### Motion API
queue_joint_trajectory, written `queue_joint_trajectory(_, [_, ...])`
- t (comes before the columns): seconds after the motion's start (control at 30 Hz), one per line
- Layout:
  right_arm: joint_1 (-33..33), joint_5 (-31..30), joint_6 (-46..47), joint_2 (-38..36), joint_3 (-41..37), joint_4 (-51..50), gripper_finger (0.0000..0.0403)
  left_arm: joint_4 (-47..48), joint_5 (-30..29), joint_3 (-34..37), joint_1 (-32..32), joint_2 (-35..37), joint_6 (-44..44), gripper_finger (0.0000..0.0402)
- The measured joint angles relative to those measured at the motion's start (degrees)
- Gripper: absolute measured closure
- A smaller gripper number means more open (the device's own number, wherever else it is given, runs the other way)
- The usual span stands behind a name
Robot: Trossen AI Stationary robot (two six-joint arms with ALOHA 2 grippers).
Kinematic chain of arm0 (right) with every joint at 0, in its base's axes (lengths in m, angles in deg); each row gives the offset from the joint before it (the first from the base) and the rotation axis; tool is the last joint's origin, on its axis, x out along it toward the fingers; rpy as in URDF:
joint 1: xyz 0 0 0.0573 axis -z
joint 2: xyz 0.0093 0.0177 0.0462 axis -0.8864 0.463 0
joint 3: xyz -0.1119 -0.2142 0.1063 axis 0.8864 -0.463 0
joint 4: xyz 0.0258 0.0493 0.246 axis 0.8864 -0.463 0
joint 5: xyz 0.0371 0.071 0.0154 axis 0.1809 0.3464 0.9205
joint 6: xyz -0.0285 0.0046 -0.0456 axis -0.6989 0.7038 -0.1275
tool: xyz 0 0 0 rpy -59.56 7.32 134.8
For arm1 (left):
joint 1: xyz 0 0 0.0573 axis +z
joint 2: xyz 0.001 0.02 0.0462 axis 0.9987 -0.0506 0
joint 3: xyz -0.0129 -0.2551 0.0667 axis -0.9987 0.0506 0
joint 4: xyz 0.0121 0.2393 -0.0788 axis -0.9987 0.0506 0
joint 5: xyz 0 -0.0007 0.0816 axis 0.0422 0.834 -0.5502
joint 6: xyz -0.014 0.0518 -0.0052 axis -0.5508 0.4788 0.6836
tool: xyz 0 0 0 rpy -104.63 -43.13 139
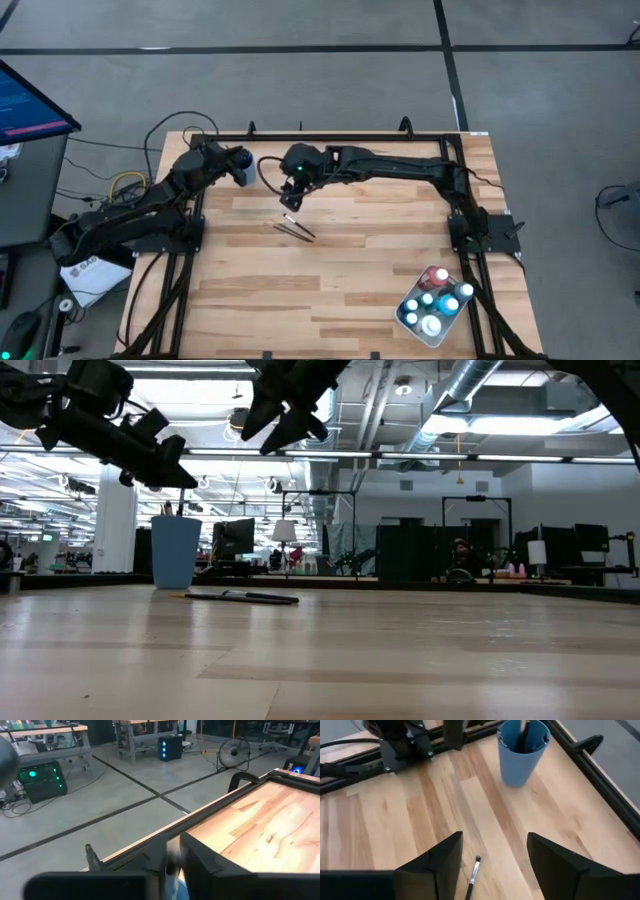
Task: Pick & Place Paint Supplies
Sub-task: Put the silver paint brush into the blue cup
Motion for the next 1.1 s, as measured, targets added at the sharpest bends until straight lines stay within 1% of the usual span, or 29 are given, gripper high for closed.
queue_joint_trajectory(0.1, [0.19, -1.11, 0.84, 0.04, 0.0, -1.29, 0.0184, 0.02, 0.68, 0.02, 0.0, 0.0, -0.63, 0.0321])
queue_joint_trajectory(0.27, [0.59, -1.27, 1.8, 0.22, -0.03, -5.72, 0.0175, 0.16, 2.08, -0.6, -0.04, 0.0, -0.78, 0.0251])
queue_joint_trajectory(0.33, [0.51, -1.27, 3.43, 1.71, -0.24, -5.22, 0.0173, 0.06, 2.08, -2.08, -0.18, 0.22, -0.78, 0.0224])
queue_joint_trajectory(0.4, [0.31, -0.94, 4.55, 2.63, -0.82, -8.9, 0.0174, 0.01, 2.09, -4.11, -0.25, 0.48, -0.78, 0.02])
queue_joint_trajectory(0.5, [-0.49, -0.48, 4.94, 5.2, -0.39, -7.02, 0.0179, 0.04, 3.33, -7.3, -0.58, 0.73, -1.55, 0.0175])
queue_joint_trajectory(0.53, [-0.7, -0.01, 5.3, 6.05, -0.5, -8.19, 0.018, 0.0, 4.16, -8.42, -0.64, 0.85, -1.92, 0.017])
queue_joint_trajectory(0.6, [-1.17, 0.65, 6.12, 8.59, -0.46, -6.95, 0.0183, -0.31, 6.02, -10.52, -1.03, 0.87, -2.06, 0.0163])
queue_joint_trajectory(0.7, [-1.89, 0.95, 6.9, 12.09, 0.36, -7.83, 0.0185, 0.0, 6.97, -13.05, -1.71, 1.24, -2.11, 0.0159])
queue_joint_trajectory(0.83, [-2.55, 3.47, 7.8, 15.36, 0.68, -7.41, 0.0185, -0.14, 7.13, -16.46, -2.71, 2.57, -3.48, 0.016])
queue_joint_trajectory(1.1, [-2.57, 3.49, 9.28, 19.71, 0.63, -7.11, 0.0185, -0.02, 7.07, -19.81, -3.04, 6.59, -1.75, 0.0167])
